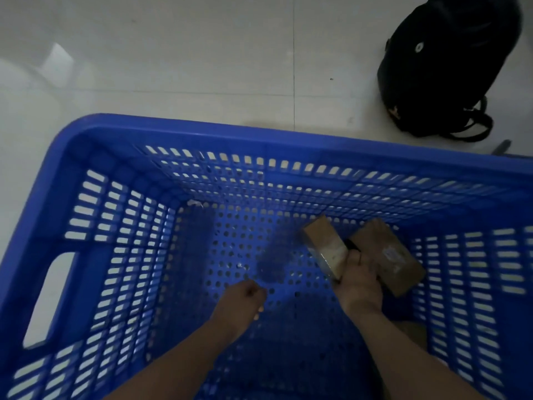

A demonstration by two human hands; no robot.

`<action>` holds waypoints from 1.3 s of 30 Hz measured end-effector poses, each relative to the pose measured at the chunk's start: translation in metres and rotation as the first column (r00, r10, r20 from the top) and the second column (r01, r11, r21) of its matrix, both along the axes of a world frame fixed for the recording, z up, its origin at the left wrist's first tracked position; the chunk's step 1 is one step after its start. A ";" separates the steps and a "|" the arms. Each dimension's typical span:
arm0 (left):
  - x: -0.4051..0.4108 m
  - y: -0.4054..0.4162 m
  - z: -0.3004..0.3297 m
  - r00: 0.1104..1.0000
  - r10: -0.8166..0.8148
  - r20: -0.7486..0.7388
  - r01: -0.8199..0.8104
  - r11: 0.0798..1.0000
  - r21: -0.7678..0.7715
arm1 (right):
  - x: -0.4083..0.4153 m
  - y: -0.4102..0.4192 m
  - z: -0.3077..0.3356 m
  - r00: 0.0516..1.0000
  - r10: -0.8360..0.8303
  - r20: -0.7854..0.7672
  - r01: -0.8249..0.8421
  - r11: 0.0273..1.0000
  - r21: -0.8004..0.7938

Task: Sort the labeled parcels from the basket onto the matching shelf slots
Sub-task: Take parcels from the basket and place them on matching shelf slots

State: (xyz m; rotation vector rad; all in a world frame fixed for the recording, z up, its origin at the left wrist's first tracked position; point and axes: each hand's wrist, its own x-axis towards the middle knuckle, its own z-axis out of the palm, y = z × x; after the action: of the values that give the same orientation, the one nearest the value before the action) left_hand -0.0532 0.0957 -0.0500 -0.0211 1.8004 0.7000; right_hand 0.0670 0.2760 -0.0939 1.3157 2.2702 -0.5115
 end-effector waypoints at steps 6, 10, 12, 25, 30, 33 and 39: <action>0.001 0.030 0.030 0.998 -0.002 -0.061 0.004 1.000 0.028 | -0.011 -0.008 0.041 0.989 0.146 -0.011 -0.146 0.989 -0.031; -0.001 0.046 0.063 0.996 -0.013 -0.091 0.016 0.999 0.034 | -0.019 -0.006 0.083 0.984 0.172 -0.055 -0.174 0.984 -0.033; -0.003 0.052 0.083 0.995 -0.005 -0.100 0.011 0.998 0.059 | -0.023 -0.001 0.108 0.981 0.180 -0.074 -0.181 0.983 -0.001; -0.021 0.098 0.271 0.911 0.412 0.020 -0.409 0.896 0.175 | -0.058 -0.027 0.308 0.935 0.309 -0.176 -0.278 0.943 0.183; -0.033 0.093 0.336 0.771 0.627 0.109 -0.632 0.736 0.244 | -0.067 -0.051 0.374 0.813 0.483 -0.325 -0.336 0.845 0.416; -0.049 0.088 0.379 0.801 0.591 0.097 -0.581 0.726 0.368 | -0.067 -0.052 0.418 0.733 0.537 -0.418 -0.356 0.826 0.437; -0.083 0.088 0.483 0.877 0.474 0.084 -0.435 0.706 0.559 | -0.073 -0.004 0.509 0.694 0.368 -0.619 -0.189 0.923 0.336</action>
State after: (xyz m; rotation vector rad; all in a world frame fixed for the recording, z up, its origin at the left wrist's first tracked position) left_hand -0.1365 0.1834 0.4332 -0.0496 1.5888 1.5998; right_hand -0.0057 0.2724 0.4150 0.9253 3.1717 -0.6938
